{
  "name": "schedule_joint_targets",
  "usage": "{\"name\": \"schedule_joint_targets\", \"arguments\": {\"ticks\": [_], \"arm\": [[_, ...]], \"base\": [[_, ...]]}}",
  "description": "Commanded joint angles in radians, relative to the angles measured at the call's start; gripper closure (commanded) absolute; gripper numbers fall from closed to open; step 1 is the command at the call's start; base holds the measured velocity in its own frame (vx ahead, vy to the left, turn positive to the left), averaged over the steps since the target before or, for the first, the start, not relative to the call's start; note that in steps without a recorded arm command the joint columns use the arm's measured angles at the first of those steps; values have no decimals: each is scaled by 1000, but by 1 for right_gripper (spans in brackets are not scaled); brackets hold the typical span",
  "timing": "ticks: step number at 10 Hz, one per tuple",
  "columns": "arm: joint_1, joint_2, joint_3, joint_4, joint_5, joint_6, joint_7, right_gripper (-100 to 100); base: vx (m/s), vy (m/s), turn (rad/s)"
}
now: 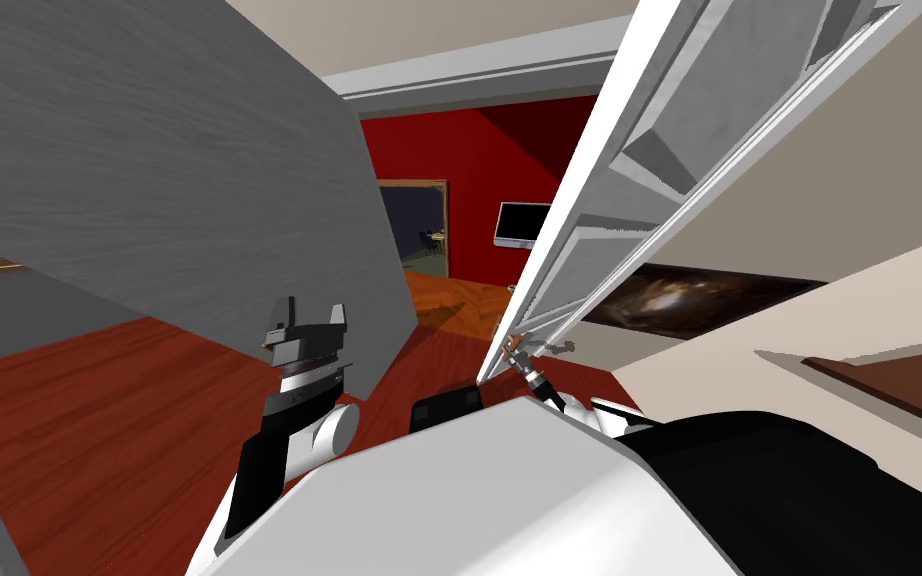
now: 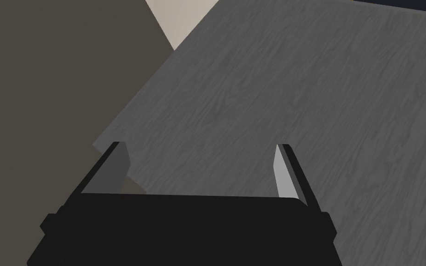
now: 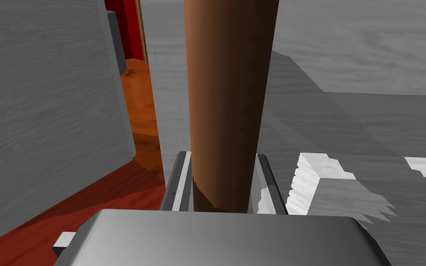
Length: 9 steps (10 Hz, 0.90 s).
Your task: Pull the door open
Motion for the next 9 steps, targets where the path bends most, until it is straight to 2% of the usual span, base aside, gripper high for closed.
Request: {"name": "schedule_joint_targets", "arguments": {"ticks": [1,4,9], "arm": [[0,0,0,0,0,0,0,100],[2,1,26,41,0,-44,-26,100],[2,1,53,88,0,-95,-54,100]], "base": [[-94,-34,20],[-267,-106,230],[-205,-99,170]]}}
